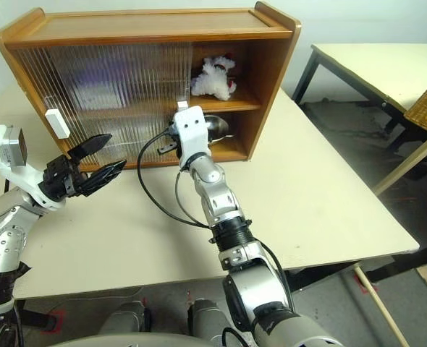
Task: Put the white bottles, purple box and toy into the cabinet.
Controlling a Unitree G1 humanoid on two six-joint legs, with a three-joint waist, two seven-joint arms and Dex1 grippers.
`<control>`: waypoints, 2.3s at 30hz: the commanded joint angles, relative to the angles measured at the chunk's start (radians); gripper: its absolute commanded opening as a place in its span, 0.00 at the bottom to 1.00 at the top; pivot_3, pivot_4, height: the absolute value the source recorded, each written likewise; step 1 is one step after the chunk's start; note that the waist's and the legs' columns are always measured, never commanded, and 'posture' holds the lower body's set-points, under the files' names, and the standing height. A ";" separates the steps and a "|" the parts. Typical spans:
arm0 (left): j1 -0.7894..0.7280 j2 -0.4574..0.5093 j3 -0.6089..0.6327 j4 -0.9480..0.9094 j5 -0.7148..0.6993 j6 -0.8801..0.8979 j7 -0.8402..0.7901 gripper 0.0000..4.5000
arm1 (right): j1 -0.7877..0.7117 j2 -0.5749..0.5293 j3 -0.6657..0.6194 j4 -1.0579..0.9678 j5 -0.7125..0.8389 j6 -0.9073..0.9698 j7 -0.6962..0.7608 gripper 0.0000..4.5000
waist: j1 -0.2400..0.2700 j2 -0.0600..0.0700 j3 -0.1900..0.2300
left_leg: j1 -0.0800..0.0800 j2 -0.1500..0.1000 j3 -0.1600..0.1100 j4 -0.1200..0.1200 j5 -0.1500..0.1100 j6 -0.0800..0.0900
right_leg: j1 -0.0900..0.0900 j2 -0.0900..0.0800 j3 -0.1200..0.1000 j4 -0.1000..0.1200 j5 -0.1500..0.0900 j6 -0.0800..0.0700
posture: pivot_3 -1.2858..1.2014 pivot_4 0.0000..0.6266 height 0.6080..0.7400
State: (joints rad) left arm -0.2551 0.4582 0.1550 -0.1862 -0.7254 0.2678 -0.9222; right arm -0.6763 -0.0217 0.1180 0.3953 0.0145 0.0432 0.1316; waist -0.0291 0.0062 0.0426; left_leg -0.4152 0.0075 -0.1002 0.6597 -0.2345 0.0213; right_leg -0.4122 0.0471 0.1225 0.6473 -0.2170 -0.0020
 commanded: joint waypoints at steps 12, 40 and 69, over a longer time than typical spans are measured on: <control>-0.040 -0.008 -0.022 0.052 0.019 -0.008 -0.039 1.00 | 0.151 -0.060 -0.188 -0.248 -0.067 0.130 -0.275 0.00 | -0.009 -0.001 0.000 | 0.001 0.000 0.001 0.002 0.000 0.001 | 0.001 -0.001 0.001 0.000 0.002 -0.002 | 0.48 0.06 1.00; -0.042 -0.013 -0.018 0.053 0.027 -0.003 -0.049 1.00 | 0.173 -0.137 -0.174 -0.449 0.155 0.377 0.046 0.00 | -0.040 -0.001 -0.001 | 0.001 0.000 0.001 0.003 0.003 0.002 | 0.003 0.000 0.001 0.000 0.000 0.006 | 0.48 0.05 1.00; -0.043 -0.019 -0.021 0.056 0.028 -0.010 -0.044 1.00 | 0.067 -0.131 -0.235 -0.174 -0.101 0.105 -0.371 0.00 | -0.021 -0.001 -0.001 | 0.002 0.000 0.001 0.002 0.003 0.003 | 0.003 -0.001 0.001 0.000 0.003 0.008 | 0.48 0.06 1.00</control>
State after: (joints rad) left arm -0.2899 0.4426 0.1380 -0.1323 -0.7057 0.2656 -0.9589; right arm -0.6187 -0.1377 -0.0922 0.2424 -0.0709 0.1389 -0.2124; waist -0.0498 0.0053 0.0415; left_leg -0.4137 0.0071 -0.0994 0.6614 -0.2315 0.0241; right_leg -0.4092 0.0462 0.1233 0.6475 -0.2142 0.0058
